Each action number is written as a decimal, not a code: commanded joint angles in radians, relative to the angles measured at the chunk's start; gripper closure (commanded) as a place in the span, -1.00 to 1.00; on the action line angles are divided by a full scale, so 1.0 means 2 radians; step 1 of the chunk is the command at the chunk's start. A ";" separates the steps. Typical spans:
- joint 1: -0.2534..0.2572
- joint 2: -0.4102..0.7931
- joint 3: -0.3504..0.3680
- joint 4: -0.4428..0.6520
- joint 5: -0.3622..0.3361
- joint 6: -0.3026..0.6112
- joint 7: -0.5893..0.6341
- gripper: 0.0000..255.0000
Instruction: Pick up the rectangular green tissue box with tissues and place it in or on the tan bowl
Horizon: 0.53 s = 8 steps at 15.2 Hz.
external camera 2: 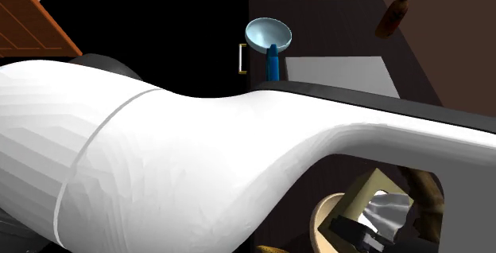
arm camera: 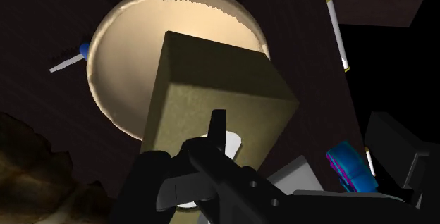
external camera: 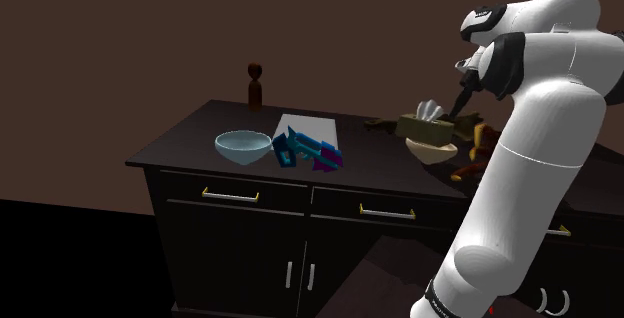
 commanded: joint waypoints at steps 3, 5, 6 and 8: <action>-0.018 0.032 -0.006 0.029 0.023 -0.026 -0.020 -1.00; -0.074 0.088 -0.001 0.093 0.065 -0.079 -0.053 -1.00; -0.100 0.107 0.006 0.121 0.080 -0.100 -0.062 -1.00; -0.102 0.105 0.009 0.120 0.079 -0.099 -0.061 -1.00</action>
